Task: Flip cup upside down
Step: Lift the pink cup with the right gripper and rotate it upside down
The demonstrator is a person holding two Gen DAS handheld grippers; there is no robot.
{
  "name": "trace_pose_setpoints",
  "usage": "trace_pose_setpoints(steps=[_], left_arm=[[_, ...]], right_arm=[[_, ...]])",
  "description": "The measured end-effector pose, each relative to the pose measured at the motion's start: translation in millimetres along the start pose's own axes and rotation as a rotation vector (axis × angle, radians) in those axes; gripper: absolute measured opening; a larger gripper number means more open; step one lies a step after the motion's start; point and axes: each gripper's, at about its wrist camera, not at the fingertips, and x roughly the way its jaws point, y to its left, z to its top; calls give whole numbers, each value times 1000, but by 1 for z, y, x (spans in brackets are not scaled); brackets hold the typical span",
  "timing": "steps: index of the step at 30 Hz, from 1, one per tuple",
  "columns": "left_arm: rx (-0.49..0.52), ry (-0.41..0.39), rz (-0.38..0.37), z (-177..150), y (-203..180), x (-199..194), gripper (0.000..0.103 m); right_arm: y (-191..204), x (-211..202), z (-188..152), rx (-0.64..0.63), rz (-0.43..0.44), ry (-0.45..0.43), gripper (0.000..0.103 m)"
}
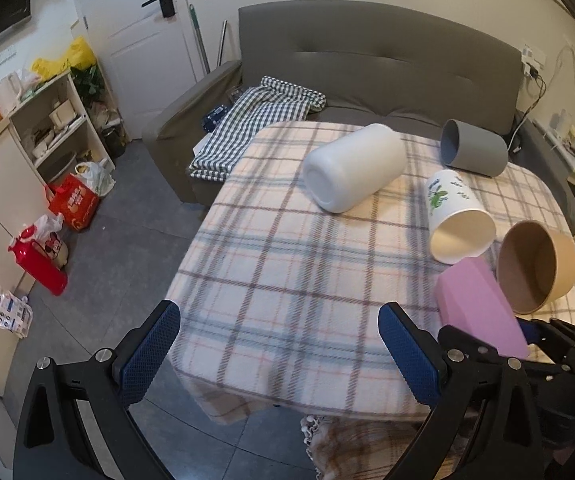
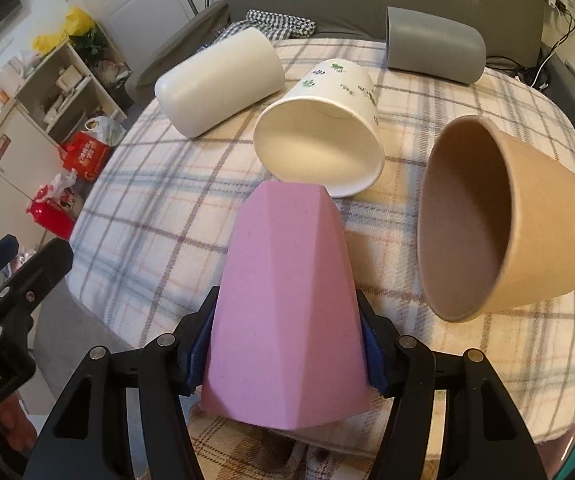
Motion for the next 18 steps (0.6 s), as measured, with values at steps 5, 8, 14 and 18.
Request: trace_pose_setpoints(steps=[5, 8, 14, 18], left_arm=[[29, -9, 6, 9, -16, -14, 102], [45, -33, -18, 13, -27, -24, 102], [70, 0, -63, 17, -60, -26, 102], [93, 48, -111, 18, -85, -18, 102]], right_arm=[[-9, -30, -6, 17, 35, -53, 81], [-19, -55, -12, 3, -6, -91, 84], [-53, -90, -22, 7, -101, -159, 86], [-83, -103, -29, 37, -146, -187, 86]])
